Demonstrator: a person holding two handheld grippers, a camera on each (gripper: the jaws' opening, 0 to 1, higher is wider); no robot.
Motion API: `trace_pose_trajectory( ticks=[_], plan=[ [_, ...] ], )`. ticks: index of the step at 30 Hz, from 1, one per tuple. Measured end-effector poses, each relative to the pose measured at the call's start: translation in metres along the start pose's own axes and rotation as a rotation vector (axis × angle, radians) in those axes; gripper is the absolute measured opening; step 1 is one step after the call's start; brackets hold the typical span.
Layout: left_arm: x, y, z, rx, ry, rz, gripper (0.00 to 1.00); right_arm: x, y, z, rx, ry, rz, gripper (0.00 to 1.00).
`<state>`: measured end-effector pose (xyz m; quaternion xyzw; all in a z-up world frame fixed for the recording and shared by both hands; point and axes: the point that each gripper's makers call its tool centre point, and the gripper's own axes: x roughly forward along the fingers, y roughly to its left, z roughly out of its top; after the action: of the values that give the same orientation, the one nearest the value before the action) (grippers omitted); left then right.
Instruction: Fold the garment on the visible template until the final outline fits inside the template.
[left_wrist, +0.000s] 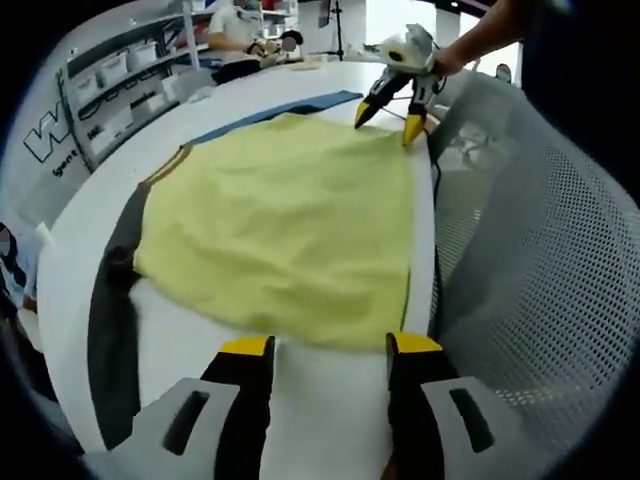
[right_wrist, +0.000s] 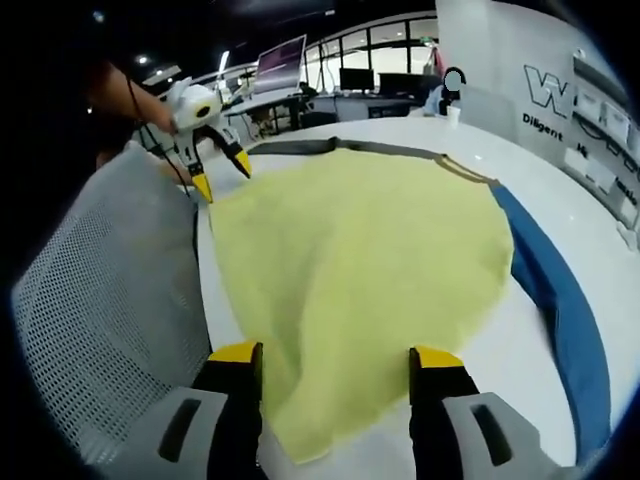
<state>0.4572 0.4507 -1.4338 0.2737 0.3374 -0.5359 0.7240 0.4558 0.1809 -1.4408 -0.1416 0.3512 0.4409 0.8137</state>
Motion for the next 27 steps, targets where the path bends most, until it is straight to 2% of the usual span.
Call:
trace_pose_trajectory(
  ticks=[5,10,15,19,24,27],
  plan=[
    [-0.003,-0.010,0.004,-0.022,-0.019,-0.036,0.48,0.001,0.001,0.000,0.003,-0.001,0.001,0.56],
    [0.003,-0.015,-0.004,0.009,0.010,-0.035,0.43,0.002,0.002,-0.002,0.003,0.003,0.003,0.56],
    [0.004,-0.012,-0.002,0.034,0.006,-0.009,0.30,0.000,0.000,-0.001,0.002,0.002,-0.003,0.56],
    [0.004,-0.011,-0.006,0.051,0.026,-0.004,0.19,-0.001,-0.001,-0.002,0.001,0.006,-0.006,0.55],
    [-0.002,-0.010,-0.007,0.064,0.036,-0.008,0.10,-0.002,-0.003,-0.001,0.005,0.003,-0.011,0.55],
    [-0.007,-0.011,-0.007,0.039,0.045,-0.027,0.10,-0.002,-0.002,-0.001,0.004,0.004,-0.009,0.55]
  ],
)
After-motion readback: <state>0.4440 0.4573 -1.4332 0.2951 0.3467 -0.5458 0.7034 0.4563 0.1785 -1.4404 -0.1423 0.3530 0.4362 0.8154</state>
